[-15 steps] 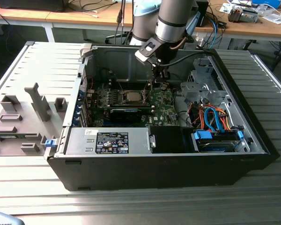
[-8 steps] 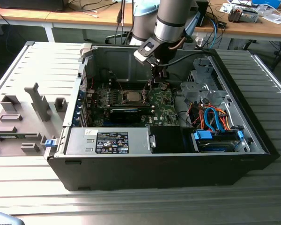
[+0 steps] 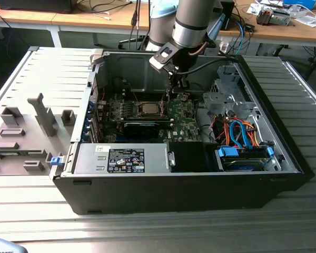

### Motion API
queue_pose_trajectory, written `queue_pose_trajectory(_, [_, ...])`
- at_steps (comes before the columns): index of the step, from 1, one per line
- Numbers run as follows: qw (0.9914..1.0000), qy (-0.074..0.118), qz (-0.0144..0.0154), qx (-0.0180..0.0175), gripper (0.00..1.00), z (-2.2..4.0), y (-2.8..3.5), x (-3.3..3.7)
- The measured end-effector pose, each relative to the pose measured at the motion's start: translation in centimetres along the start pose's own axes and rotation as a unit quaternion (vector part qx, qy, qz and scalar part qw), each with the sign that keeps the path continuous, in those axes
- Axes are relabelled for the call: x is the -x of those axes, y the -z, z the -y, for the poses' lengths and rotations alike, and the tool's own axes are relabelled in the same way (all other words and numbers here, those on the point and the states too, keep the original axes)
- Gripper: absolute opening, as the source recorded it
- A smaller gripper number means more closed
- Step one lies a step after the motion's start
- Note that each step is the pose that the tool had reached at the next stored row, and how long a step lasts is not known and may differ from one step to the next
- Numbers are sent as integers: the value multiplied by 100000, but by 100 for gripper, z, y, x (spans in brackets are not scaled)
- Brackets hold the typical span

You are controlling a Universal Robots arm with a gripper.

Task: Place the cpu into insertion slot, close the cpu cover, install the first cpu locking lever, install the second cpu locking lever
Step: 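Close the cpu cover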

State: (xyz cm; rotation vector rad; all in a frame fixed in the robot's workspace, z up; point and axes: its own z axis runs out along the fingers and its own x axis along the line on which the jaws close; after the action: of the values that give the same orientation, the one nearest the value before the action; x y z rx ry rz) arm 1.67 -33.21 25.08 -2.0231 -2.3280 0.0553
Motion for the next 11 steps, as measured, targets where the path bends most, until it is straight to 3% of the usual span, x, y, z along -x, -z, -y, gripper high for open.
queue_pose_trajectory(11, [100000, 1, -2, -1, 11, 50, -3, -7])
